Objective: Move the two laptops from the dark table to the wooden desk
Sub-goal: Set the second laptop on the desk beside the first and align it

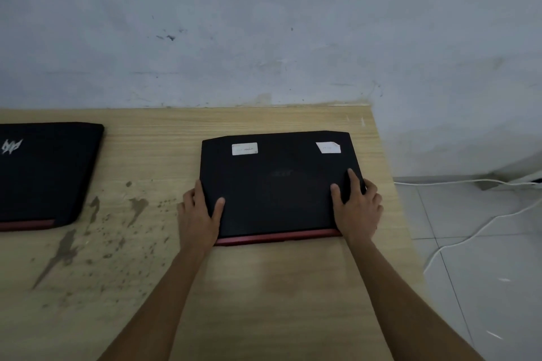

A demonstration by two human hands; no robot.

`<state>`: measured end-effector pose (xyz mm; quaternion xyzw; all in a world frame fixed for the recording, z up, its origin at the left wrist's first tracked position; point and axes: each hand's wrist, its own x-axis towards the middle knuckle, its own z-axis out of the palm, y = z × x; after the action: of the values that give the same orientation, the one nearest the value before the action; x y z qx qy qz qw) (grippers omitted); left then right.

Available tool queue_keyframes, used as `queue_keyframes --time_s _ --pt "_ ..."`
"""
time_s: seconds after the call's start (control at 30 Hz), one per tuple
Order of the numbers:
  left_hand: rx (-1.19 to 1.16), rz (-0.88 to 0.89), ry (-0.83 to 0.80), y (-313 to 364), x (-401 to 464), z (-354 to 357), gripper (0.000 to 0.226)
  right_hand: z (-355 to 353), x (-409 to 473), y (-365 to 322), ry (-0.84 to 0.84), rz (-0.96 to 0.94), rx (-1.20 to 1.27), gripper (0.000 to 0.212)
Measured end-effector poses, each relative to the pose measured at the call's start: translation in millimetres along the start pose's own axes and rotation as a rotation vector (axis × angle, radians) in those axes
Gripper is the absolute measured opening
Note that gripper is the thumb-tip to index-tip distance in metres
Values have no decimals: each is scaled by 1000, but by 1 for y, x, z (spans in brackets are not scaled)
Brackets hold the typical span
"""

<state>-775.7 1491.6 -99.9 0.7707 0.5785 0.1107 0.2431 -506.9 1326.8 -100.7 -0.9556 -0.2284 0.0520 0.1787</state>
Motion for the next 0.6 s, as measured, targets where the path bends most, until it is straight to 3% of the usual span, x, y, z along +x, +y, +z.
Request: queue_keyframes --time_s 0.6 --pt "57 76 -19 7 36 6 71 7 11 -2 53 61 -2 68"
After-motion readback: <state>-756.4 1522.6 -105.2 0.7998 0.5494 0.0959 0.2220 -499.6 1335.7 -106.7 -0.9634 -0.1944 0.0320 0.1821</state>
